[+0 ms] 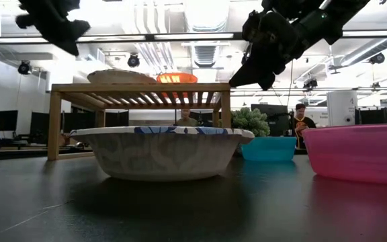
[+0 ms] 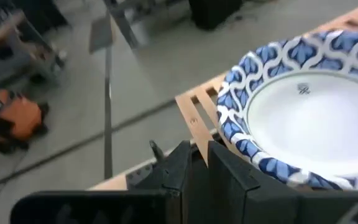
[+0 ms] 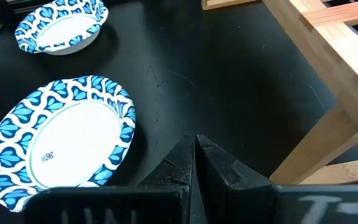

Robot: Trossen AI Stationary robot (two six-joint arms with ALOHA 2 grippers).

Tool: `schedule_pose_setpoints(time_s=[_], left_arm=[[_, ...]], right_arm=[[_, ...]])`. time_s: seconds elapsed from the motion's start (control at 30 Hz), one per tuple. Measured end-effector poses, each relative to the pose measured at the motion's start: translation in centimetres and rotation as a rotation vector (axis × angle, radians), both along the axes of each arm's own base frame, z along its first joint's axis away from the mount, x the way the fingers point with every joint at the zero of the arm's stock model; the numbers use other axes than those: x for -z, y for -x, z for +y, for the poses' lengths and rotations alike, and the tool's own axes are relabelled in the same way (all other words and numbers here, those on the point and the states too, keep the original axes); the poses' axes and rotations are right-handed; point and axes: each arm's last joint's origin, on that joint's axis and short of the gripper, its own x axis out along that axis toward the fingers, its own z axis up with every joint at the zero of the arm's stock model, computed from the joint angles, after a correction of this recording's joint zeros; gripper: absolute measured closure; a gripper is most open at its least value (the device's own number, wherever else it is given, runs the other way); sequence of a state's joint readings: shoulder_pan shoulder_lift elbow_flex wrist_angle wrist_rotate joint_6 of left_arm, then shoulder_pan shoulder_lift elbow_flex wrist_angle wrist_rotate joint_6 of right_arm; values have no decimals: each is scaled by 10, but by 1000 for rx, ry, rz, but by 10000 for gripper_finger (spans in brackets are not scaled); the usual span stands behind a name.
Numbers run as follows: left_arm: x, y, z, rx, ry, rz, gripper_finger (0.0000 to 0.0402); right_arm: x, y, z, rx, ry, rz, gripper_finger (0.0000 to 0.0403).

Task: Place and stack bowls onto a shelf
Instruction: Put the white patterned bowl on the shelf

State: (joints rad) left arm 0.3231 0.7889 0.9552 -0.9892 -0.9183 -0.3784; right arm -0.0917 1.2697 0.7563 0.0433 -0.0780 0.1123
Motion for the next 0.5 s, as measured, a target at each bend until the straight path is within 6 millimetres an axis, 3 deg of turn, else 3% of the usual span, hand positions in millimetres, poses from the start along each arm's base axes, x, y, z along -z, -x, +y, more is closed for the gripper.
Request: schedule_pose_setpoints(time_s=[0.27, 0.5], left_arm=[[14, -9, 53, -49, 185, 9, 365], [20, -20, 66, 38, 225, 41, 365]], right_arm=[[0, 0, 0, 9, -16, 1, 394], [0, 0, 1, 17, -31, 0, 394]])
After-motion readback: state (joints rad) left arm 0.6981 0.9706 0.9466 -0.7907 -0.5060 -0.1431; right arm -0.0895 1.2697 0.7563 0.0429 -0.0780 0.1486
